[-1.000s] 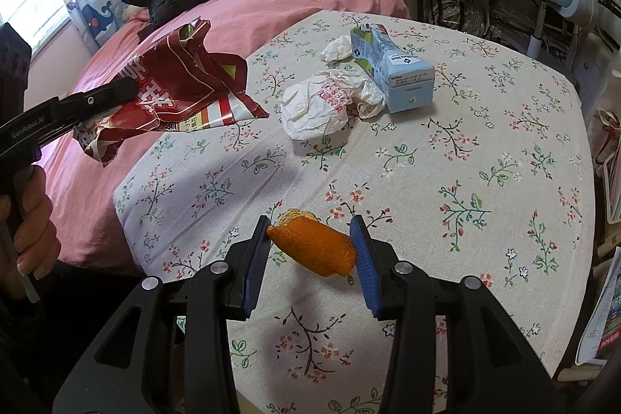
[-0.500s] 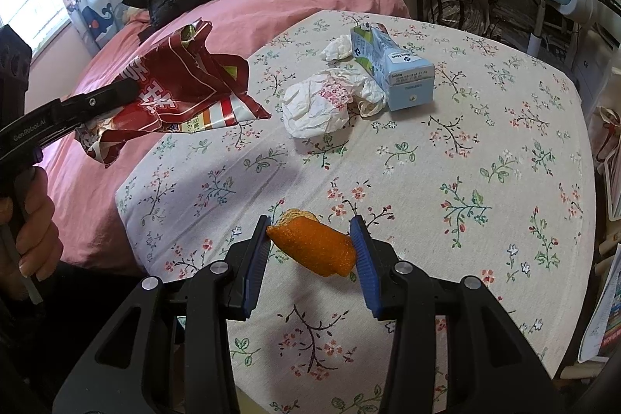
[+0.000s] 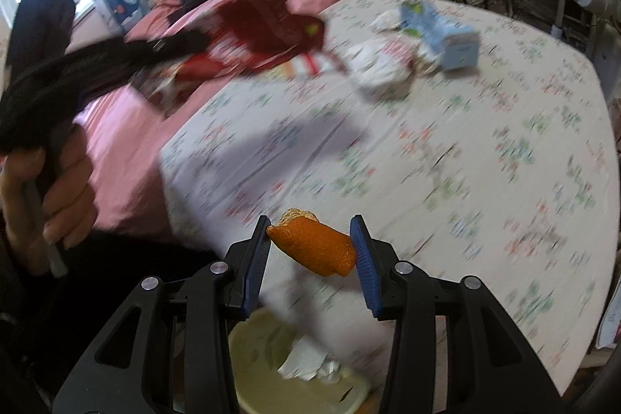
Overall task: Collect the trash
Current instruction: 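Carry the snack bag and peel to the yellow bucket and release them, then move both tools back to the table and grasp a white tissue with the left tool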
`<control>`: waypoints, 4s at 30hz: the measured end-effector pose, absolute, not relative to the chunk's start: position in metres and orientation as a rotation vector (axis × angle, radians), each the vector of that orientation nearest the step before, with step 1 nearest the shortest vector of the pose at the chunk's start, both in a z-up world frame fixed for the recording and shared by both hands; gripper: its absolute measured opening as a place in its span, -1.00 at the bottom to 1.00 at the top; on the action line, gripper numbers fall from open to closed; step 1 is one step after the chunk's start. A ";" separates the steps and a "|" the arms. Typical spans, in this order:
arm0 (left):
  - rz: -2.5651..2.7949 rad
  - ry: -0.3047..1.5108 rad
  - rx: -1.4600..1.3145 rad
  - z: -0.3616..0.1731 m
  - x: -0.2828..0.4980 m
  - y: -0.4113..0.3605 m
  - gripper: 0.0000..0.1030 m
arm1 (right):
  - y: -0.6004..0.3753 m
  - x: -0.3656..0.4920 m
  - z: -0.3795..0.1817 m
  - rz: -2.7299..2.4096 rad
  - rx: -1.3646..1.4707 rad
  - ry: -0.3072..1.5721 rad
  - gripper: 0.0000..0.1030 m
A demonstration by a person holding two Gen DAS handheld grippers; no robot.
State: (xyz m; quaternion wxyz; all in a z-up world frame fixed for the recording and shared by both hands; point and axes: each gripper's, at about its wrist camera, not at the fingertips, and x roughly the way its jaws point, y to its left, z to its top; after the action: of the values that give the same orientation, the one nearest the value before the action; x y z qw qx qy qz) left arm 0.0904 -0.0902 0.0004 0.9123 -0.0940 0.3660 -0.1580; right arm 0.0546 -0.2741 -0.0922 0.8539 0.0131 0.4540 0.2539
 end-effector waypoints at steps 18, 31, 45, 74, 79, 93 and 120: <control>-0.364 0.819 -0.166 -0.020 0.033 -0.104 -0.63 | -0.270 -0.034 -0.116 0.505 0.117 1.025 0.16; -0.465 1.032 0.053 -0.064 -0.051 -0.148 -0.38 | -0.322 -0.033 -0.090 0.388 0.355 0.840 0.17; -0.418 0.967 -0.046 -0.053 -0.056 -0.125 0.08 | -0.336 -0.031 -0.084 0.380 0.381 0.824 0.17; -0.206 0.784 -0.058 -0.038 -0.051 -0.104 0.47 | -0.327 -0.027 -0.095 0.342 0.334 0.842 0.18; -0.203 0.782 -0.043 -0.038 -0.052 -0.106 0.47 | -0.327 -0.026 -0.095 0.341 0.333 0.842 0.17; -0.275 0.737 0.050 -0.016 -0.008 -0.136 0.54 | -0.344 0.009 -0.045 0.329 0.278 0.760 0.17; -0.285 0.886 0.047 -0.057 0.199 -0.191 -0.82 | -0.409 0.088 -0.034 0.370 0.530 0.711 0.18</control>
State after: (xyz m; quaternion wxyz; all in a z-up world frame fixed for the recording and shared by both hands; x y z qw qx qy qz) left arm 0.1989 -0.1905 -0.0566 0.8934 0.0227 0.4272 -0.1374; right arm 0.0876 -0.4090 -0.0335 0.8867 0.2548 0.3422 0.1782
